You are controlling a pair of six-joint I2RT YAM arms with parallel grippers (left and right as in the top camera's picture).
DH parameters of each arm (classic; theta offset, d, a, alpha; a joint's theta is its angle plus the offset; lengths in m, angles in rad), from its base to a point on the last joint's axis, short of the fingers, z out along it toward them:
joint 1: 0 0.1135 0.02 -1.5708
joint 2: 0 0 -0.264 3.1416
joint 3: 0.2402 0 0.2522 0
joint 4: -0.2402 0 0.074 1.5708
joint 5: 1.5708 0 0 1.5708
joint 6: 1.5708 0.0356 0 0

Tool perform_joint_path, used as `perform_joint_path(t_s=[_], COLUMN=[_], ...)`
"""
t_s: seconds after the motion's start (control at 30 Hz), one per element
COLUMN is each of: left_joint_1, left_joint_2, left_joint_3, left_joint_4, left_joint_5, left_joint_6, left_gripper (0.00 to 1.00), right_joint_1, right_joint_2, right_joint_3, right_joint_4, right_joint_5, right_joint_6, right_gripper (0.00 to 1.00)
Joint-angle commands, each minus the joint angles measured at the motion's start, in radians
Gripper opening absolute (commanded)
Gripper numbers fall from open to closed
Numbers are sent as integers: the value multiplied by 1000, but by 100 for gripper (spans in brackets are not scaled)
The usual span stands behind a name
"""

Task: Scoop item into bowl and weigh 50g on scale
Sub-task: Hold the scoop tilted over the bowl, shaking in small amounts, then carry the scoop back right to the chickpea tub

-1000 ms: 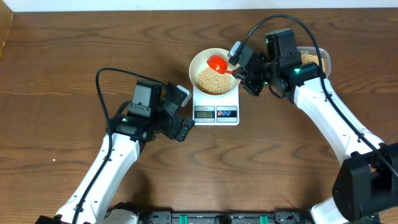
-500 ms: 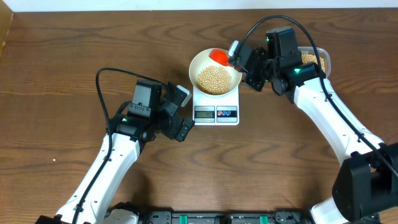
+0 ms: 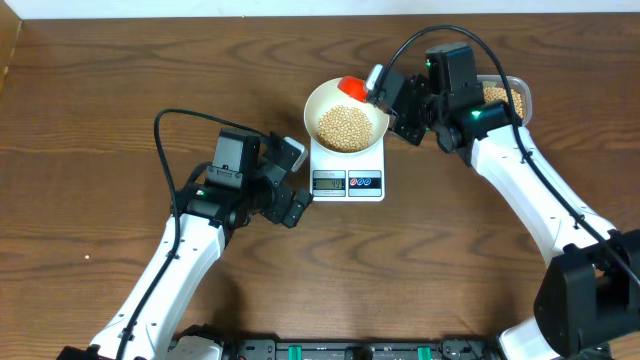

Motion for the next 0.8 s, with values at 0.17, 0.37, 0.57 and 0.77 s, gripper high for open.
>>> perform_joint_path(t_s=[0.17, 0.37, 0.57, 0.77], left_joint_1=[3, 3, 3, 3], left_joint_2=[1, 1, 1, 1], left_joint_3=[-5, -5, -5, -5], left_joint_4=[-2, -2, -2, -2], left_joint_5=[5, 5, 5, 5], left_joint_6=[5, 5, 5, 5], left_gripper=[93, 93, 93, 93], right_joint_1=[-3, -40, -124, -254], right_joint_2=[-24, -52, -118, -167], right_joint_3=[11, 11, 11, 11], right_joint_4=[40, 71, 52, -29], right_joint_5=[4, -18, -19, -19], right_joint_6=[159, 314, 428, 546], right_gripper=[1, 1, 1, 1])
